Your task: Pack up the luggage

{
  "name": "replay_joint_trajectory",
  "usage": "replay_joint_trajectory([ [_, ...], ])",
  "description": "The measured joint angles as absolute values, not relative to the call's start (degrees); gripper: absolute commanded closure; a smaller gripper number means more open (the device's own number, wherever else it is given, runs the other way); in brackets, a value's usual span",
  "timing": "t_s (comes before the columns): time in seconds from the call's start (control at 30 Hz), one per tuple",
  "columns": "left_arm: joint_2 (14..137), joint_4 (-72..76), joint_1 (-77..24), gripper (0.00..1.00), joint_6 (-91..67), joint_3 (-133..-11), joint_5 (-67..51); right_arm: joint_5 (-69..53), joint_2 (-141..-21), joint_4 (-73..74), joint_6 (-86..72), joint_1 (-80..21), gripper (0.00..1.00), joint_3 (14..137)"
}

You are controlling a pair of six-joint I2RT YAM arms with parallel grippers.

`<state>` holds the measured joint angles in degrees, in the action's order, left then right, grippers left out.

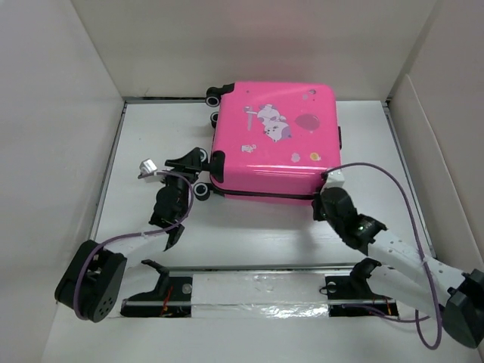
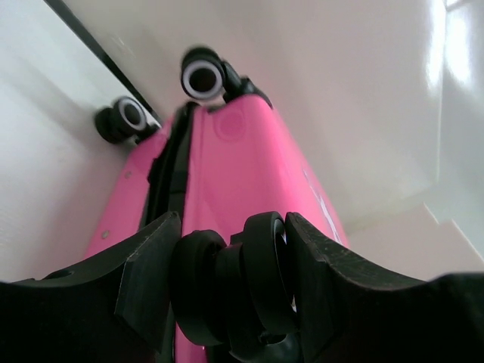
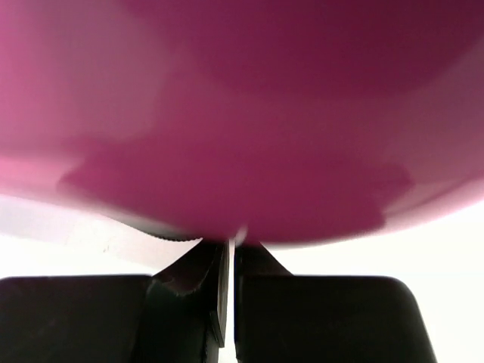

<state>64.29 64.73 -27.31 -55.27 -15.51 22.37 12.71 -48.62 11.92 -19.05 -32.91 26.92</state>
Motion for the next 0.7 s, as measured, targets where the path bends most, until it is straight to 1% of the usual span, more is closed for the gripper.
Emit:
replay_joint_trajectory([
  [0.1, 67.9, 68.4, -27.3, 1.0, -54.8, -15.8, 27.5, 26.7, -53.1, 10.4, -20.4, -44.6, 1.0, 27.0],
  [0.13, 69.1, 69.2, -27.3, 1.0, -54.8, -16.0, 28.9, 30.2, -55.6, 11.7, -20.4, -47.2, 1.0, 28.6],
  [0.2, 70.3, 70.3, -27.8, 1.0, -54.7, -16.0, 30.8, 34.3, -58.9, 14.2, -19.6, -49.2, 1.0, 31.3],
  [0.27, 70.2, 70.6, -28.4, 1.0, -54.2, -16.0, 31.7, 32.9, -58.8, 15.4, -18.5, -47.7, 1.0, 32.0],
  [0.43, 67.1, 69.0, -31.0, 1.0, -52.9, -16.0, 29.0, 18.0, -54.6, 15.0, -16.8, -33.4, 1.0, 32.0],
  [0.5, 66.5, 69.0, -32.3, 1.0, -52.4, -16.0, 28.4, 15.8, -54.5, 14.7, -16.7, -31.0, 1.0, 32.1],
  [0.57, 66.3, 69.5, -32.9, 1.0, -51.8, -16.0, 29.6, 18.6, -56.2, 14.2, -16.9, -33.7, 1.0, 32.3],
  [0.63, 66.8, 70.3, -33.0, 1.0, -51.4, -16.0, 31.3, 25.5, -61.3, 13.8, -17.2, -40.8, 1.0, 34.0],
  [0.67, 67.2, 69.9, -33.3, 1.0, -51.4, -16.0, 30.0, 21.0, -65.0, 10.0, -18.2, -45.9, 1.0, 36.0],
  [0.7, 68.1, 70.1, -34.4, 1.0, -51.5, -16.0, 29.2, 17.7, -70.1, 7.0, -18.3, -52.4, 1.0, 40.5],
])
